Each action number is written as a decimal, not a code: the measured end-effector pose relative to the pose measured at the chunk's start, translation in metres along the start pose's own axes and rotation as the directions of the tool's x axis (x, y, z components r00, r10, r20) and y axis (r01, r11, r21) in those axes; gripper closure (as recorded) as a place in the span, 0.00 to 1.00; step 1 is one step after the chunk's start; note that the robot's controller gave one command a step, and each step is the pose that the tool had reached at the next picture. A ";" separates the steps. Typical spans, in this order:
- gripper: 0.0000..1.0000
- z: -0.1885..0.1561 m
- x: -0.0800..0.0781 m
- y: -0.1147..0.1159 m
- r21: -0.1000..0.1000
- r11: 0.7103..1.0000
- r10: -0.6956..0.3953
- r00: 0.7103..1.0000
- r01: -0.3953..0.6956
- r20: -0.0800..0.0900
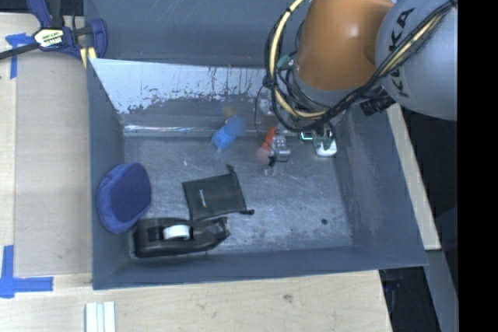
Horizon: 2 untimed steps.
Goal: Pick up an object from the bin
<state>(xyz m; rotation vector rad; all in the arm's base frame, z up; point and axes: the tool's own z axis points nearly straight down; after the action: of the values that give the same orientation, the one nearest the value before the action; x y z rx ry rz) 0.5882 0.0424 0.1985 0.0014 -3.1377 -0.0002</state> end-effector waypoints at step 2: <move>0.00 0.125 0.008 0.000 0.001 0.947 -0.321 0.947 0.321 0.003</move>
Offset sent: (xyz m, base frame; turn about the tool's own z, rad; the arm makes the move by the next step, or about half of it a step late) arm 0.0143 -0.0031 -0.1191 -0.0469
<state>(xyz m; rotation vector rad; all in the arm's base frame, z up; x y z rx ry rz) 0.5797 0.0425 0.0734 0.5121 -3.0992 -0.0003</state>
